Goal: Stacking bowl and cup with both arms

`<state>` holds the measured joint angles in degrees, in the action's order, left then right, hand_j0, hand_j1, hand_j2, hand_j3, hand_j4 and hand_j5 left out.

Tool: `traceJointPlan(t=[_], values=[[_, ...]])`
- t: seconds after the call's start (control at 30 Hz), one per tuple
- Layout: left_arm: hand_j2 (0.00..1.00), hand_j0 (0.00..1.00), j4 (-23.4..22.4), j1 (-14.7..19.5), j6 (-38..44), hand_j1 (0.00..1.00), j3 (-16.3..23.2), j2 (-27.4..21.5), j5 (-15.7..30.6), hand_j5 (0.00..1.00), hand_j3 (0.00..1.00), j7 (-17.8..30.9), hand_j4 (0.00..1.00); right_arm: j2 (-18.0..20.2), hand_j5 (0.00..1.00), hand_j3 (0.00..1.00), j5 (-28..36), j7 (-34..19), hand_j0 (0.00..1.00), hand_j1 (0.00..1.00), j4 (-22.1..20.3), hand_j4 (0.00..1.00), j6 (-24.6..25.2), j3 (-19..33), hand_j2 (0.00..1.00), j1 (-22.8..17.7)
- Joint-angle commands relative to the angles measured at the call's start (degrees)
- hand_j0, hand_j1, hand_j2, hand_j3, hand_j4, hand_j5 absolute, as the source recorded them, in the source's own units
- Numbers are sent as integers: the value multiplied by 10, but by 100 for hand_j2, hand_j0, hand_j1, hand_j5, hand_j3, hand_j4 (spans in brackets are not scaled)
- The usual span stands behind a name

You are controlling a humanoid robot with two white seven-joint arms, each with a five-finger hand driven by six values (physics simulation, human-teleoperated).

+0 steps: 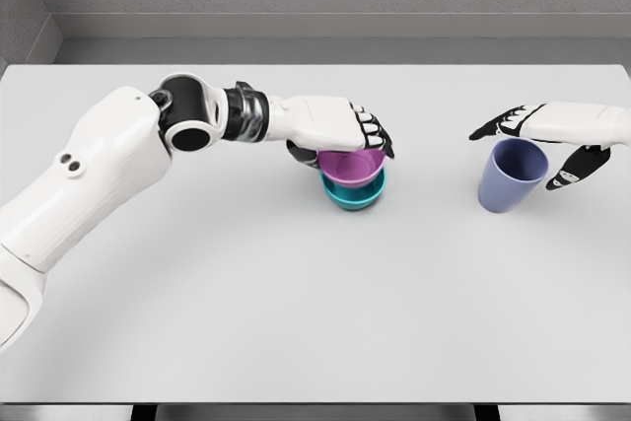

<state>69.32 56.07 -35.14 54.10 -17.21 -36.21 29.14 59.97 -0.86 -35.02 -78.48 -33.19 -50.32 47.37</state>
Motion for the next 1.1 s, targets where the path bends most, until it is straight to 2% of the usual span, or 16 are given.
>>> traceJointPlan(t=[0.0, 0.23, 0.63, 0.97, 1.07], values=[[74, 74, 0, 0, 1, 74, -1, -1, 6, 74, 74, 0, 74, 1, 100, 100, 3, 0, 100, 100, 0, 100, 1, 0, 100, 0], [75, 75, 1, 0, 1, 75, -1, -2, 7, 75, 75, 0, 75, 1, 100, 100, 3, 0, 100, 100, 0, 100, 1, 0, 100, 0], [100, 100, 1, 3, 1, 100, -2, -5, 8, 100, 100, -3, 100, 1, 100, 100, 3, 0, 100, 100, 0, 100, 1, 0, 100, 0], [100, 100, 0, 16, 1, 100, -8, -7, 11, 100, 100, -5, 100, 1, 100, 100, 3, 0, 100, 100, 0, 100, 1, 0, 100, 1], [100, 100, 2, 18, 1, 100, -10, -19, 34, 100, 100, -6, 100, 1, 100, 100, 3, 0, 100, 100, 0, 100, 1, 0, 100, 0]])
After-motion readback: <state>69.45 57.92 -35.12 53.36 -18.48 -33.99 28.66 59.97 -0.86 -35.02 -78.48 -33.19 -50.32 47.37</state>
